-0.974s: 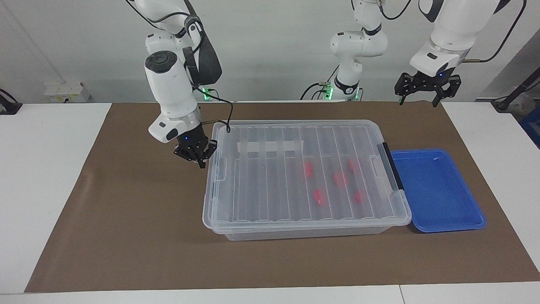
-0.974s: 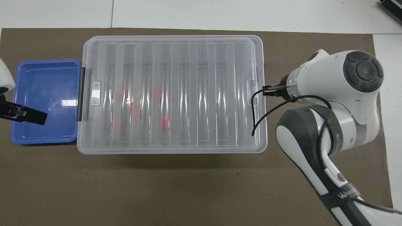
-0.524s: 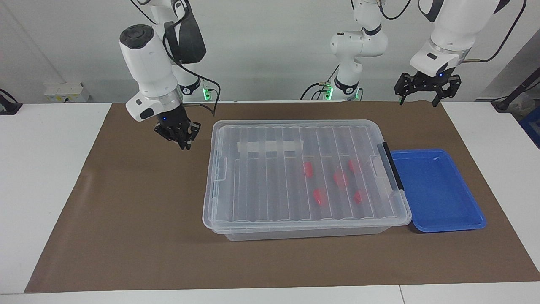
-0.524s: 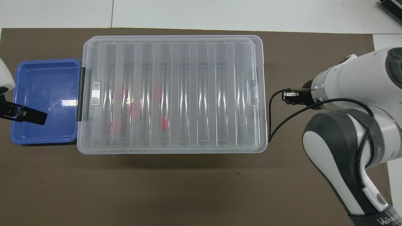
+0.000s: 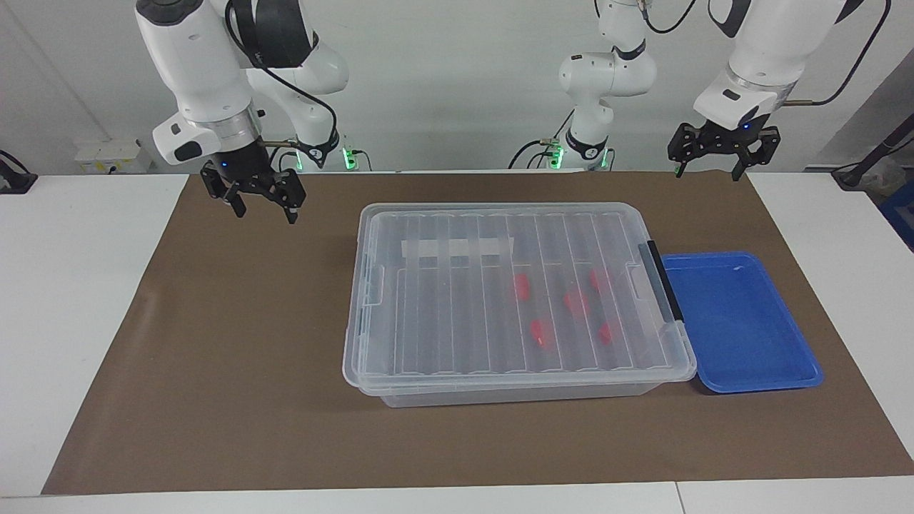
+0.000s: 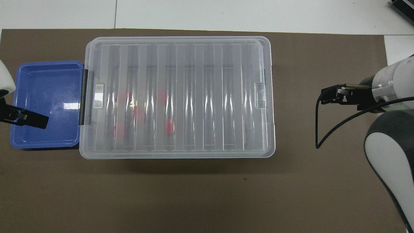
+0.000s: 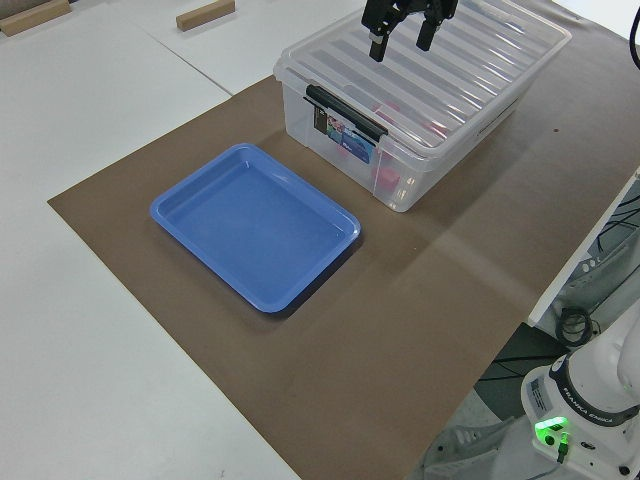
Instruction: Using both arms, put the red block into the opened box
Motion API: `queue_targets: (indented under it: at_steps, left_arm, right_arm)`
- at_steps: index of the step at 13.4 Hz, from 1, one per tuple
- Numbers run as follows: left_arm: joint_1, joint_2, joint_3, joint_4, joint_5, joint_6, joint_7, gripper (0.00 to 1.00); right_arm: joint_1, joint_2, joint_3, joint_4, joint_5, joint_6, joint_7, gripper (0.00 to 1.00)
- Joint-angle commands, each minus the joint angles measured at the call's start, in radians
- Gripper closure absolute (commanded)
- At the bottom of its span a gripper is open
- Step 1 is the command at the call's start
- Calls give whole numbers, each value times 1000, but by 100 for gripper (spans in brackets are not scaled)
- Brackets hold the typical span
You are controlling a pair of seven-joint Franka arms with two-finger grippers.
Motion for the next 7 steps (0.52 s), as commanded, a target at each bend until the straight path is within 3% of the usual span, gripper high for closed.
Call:
queue_targets:
  at_steps: [1, 3, 7]
  left_arm:
    - [5, -21, 3, -27, -18, 20, 6, 0]
    - [5, -21, 3, -27, -16, 20, 6, 0]
    - [5, -21, 3, -27, -16, 20, 6, 0]
  right_arm:
    - [-44, 28, 9, 91, 3, -71, 3, 1]
    - [-55, 43, 9, 128, 17, -96, 1, 1]
    - [-68, 14, 9, 77, 20, -117, -26, 1]
